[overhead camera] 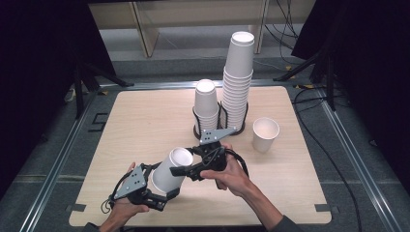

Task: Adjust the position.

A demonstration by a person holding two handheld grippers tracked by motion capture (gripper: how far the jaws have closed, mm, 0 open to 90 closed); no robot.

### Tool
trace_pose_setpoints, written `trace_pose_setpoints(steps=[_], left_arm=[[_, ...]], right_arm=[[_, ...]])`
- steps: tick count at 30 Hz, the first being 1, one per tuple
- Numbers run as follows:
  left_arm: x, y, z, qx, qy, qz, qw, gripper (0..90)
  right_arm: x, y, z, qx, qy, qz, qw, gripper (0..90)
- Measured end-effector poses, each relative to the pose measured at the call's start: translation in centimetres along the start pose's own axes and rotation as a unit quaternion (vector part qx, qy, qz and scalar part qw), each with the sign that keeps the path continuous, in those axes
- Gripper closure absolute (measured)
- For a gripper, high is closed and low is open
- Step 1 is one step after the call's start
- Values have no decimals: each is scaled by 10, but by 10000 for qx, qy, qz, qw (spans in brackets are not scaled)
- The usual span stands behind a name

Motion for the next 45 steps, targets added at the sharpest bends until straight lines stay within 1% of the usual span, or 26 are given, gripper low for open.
trace_pose_setpoints(steps=[6, 7, 8, 9, 11, 13, 15, 16, 17, 18, 19, 20, 21, 24, 26, 29, 30, 31, 32, 33, 36, 37, 39, 40, 44, 45], left_arm=[[-2, -1, -2, 43, -10, -71, 10000, 57], [-2, -1, -2, 71, -6, -108, 9999, 67], [-2, -1, -3, 76, -5, -132, 9999, 73], [-2, -1, -3, 105, 1, -118, 9999, 81], [-3, 0, -1, 124, 23, -190, 9997, 99], [0, 0, -1, 165, 25, -176, 9997, 111], [0, -1, 0, 248, 17, -354, 9991, 119], [1, -2, 0, 237, 1, -311, 9992, 122], [0, -3, 1, 317, 55, -477, 9983, 126], [1, -4, 0, 374, 44, -504, 9980, 128], [0, -4, 0, 411, 67, -641, 9971, 130], [1, -6, 0, 469, 42, -646, 9968, 131], [0, -6, -1, 513, 80, -764, 9957, 132], [2, -7, 1, 555, 26, -790, 9953, 140], [1, -7, 3, 711, -11, -1011, 9923, 141], [4, -11, 6, 982, -129, -1251, 9872, 142], [5, -12, 8, 1043, -147, -1258, 9864, 143], [5, -11, 9, 1102, -140, -1339, 9848, 144], [6, -12, 10, 1091, -192, -1287, 9855, 144], [5, -11, 11, 1138, -183, -1353, 9841, 144], [6, -11, 13, 1188, -231, -1348, 9835, 144], [6, -11, 14, 1157, -242, -1316, 9842, 144], [6, -11, 14, 1183, -262, -1314, 9839, 144], [6, -11, 14, 1208, -284, -1341, 9832, 144], [6, -11, 13, 1289, -289, -1345, 9821, 141], [6, -12, 13, 1220, -305, -1275, 9838, 137]], right_arm=[[1, -1, 1, -73, 44, -24, 10000, 241], [2, -2, 0, 16, 137, -30, 9999, 241], [1, -3, 0, 69, 4, -101, 9999, 239], [1, -3, 1, 51, 67, -37, 10000, 238], [-1, -3, 1, 35, 69, -155, 9999, 234], [-1, -3, 4, -135, 25, -173, 9998, 229], [-3, -3, 3, -156, 12, -371, 9992, 224], [-3, -3, 2, -292, -60, -525, 9982, 215], [-4, -3, 2, -364, -167, -650, 9971, 201], [-6, -2, 1, -526, -290, -773, 9952, 183], [-8, -2, 0, -538, -359, -900, 9938, 171], [-10, -1, 0, -680, -407, -1026, 9916, 170], [-12, 0, -2, -756, -482, -1114, 9897, 170], [-15, 0, -4, -954, -582, -1403, 9838, 165], [-15, -2, -4, -1018, -569, -1569, 9807, 157], [-12, -5, -6, -1169, -647, -1890, 9728, 157], [-11, -7, -10, -988, -703, -2086, 9705, 157], [-9, -8, -8, -1278, -669, -2164, 9656, 157], [-7, -10, -9, -1232, -595, -2307, 9633, 158], [-6, -12, -10, -1232, -615, -2399, 9610, 165], [-2, -16, -10, -1218, -480, -2535, 9584, 174], [-1, -18, -10, -1215, -465, -2554, 9580, 176], [1, -20, -11, -1032, -469, -2637, 9579, 180], [2, -20, -9, -1221, -402, -2600, 9570, 201], [3, -22, -6, -1167, -287, -2559, 9592, 214], [3, -22, -6, -1147, -272, -2545, 9599, 219]])
Point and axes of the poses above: each handheld gripper's, and its own axes: x roughly forward along the jaws, y roughly out of its top, z roughly to its right, the point moved 2 cm from there along x, roughly forward along the jaws, and after that the axes turned 1 degree about y, right-handed, at the moved point
